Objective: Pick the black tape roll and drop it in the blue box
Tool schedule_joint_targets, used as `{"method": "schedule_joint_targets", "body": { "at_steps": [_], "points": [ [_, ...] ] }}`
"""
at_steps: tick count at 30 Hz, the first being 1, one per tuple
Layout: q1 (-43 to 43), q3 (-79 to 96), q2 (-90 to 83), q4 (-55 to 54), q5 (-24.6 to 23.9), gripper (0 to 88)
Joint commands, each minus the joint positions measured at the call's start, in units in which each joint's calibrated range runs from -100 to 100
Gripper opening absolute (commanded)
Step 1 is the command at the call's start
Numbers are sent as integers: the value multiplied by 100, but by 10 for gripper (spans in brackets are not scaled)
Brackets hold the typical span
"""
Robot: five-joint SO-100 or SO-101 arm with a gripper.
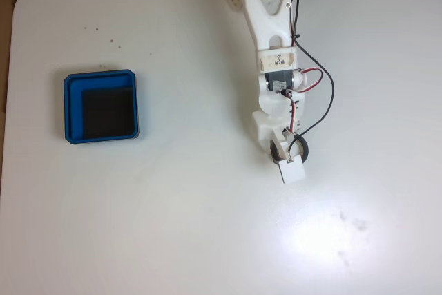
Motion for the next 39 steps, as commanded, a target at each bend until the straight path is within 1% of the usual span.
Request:
{"method": "schedule_joint_targets", "body": {
  "at_steps": [1,4,9,20,24,27,30,33,35,39],
  "points": [
    [5,-365,-49,83,21,146],
    [15,-374,-49,83,12,118],
    [25,-383,-49,83,-14,4],
    [64,-419,-149,91,12,3],
    [64,-634,-685,182,12,3],
    [74,-985,-986,611,-14,3],
    [123,-1560,-1019,1296,12,4],
    [357,-2314,-1027,1989,21,4],
    [631,-2871,-1011,2385,21,4],
    [1549,-3833,-977,2855,21,5]
  ]
}}
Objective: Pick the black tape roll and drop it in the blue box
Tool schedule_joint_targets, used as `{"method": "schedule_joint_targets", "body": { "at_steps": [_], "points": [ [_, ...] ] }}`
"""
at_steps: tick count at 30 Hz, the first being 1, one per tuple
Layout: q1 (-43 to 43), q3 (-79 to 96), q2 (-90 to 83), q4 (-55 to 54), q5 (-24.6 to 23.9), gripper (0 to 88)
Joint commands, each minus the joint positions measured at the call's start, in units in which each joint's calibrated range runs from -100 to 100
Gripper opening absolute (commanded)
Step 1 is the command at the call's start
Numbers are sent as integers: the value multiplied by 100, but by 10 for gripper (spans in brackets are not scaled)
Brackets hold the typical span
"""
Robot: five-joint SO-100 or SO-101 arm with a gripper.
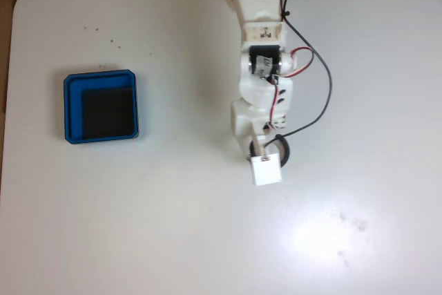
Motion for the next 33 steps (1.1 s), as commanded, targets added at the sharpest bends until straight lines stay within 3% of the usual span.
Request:
{"method": "schedule_joint_targets", "body": {
  "at_steps": [1,16,33],
  "points": [
    [843,-1169,-351,302,21,5],
    [3540,-3155,352,319,21,5],
    [5220,-4188,2275,319,21,6]
  ]
}}
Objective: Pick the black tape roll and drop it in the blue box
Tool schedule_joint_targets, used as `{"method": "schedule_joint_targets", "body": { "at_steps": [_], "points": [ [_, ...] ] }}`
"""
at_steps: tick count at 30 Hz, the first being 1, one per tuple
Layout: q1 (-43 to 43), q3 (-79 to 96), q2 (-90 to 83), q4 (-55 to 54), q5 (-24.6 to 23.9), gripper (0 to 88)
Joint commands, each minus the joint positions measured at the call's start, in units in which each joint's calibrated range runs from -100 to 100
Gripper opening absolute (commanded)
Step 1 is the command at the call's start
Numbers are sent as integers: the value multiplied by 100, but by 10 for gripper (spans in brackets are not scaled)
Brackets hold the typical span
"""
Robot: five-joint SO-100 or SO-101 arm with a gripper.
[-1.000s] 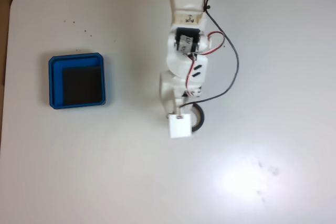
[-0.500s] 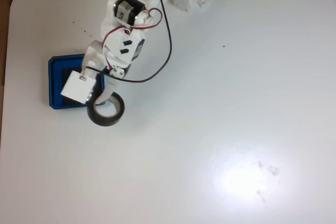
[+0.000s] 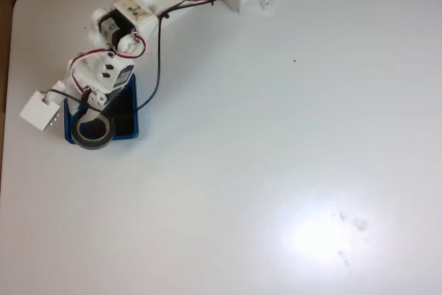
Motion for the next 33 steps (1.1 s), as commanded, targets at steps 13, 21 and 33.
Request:
{"method": "schedule_joint_targets", "body": {
  "at_steps": [13,21,33],
  "points": [
    [673,-430,89,56,30,6],
    [673,-430,55,939,21,6],
    [770,-439,89,1021,-23,7]
  ]
}}
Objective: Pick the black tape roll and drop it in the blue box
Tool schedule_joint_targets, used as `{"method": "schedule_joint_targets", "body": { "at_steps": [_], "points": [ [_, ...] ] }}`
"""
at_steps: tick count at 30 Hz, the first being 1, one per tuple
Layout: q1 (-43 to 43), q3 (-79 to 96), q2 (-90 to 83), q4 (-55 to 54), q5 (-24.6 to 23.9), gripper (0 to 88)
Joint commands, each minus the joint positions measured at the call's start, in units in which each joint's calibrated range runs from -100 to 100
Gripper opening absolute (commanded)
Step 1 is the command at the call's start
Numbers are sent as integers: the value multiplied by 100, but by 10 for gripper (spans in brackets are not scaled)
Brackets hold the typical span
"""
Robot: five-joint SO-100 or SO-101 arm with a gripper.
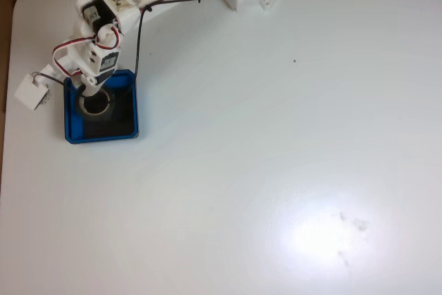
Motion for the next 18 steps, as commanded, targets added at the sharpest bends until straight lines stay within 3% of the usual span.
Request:
{"method": "schedule_joint_targets", "body": {
  "at_steps": [1,14,18],
  "points": [
    [58,-439,-89,20,-23,7],
    [68,-430,53,28,-49,11],
    [97,-403,11,28,-58,63]
  ]
}}
